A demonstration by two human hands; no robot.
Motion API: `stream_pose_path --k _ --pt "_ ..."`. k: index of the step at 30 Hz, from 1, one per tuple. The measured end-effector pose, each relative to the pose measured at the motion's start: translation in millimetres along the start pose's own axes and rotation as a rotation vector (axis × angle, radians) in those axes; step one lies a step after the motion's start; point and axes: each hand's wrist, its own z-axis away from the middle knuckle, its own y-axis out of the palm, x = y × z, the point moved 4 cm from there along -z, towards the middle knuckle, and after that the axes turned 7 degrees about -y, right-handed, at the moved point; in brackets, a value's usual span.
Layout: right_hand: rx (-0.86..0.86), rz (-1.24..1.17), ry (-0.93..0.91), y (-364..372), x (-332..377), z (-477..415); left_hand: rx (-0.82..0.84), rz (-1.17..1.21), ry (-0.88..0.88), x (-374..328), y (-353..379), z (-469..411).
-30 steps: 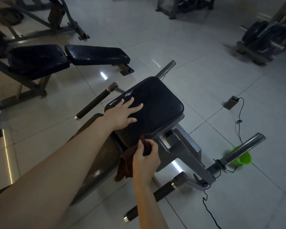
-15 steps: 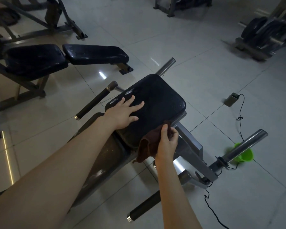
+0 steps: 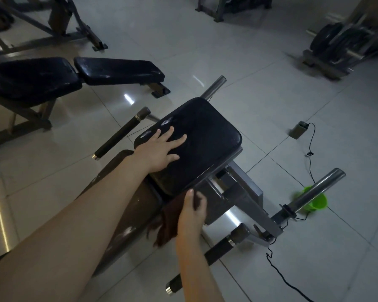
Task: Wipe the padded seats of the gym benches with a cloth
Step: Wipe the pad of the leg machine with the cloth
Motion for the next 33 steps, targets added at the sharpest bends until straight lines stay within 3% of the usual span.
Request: stream_pose_path --k 4,12,15,20,27,33 --pt "-0.149 0.026 -0.286 -3.1 62.6 -27.3 -0.007 0.013 -0.007 1.0 0.1 1.3" --pt "-0.236 0.164 -0.481 5.8 76.6 -45.3 -0.011 -0.022 -0.003 0.0 -2.2 -1.0" --pt "-0.211 0.239 -0.479 11.0 72.1 -40.7 -0.013 -0.017 -0.003 0.5 -1.0 -1.4" --pt "0.018 0.356 -0.426 8.1 44.2 -9.1 -0.009 -0.021 -0.007 0.4 -1.1 -1.3" --pt "-0.134 0.42 -0.506 -3.5 104.8 -57.5 -0.028 -0.014 0.0 0.2 -0.5 -2.7" --pt "-0.011 0.438 -0.377 4.4 54.6 -29.3 -0.018 -0.004 0.001 1.6 2.0 -2.6"
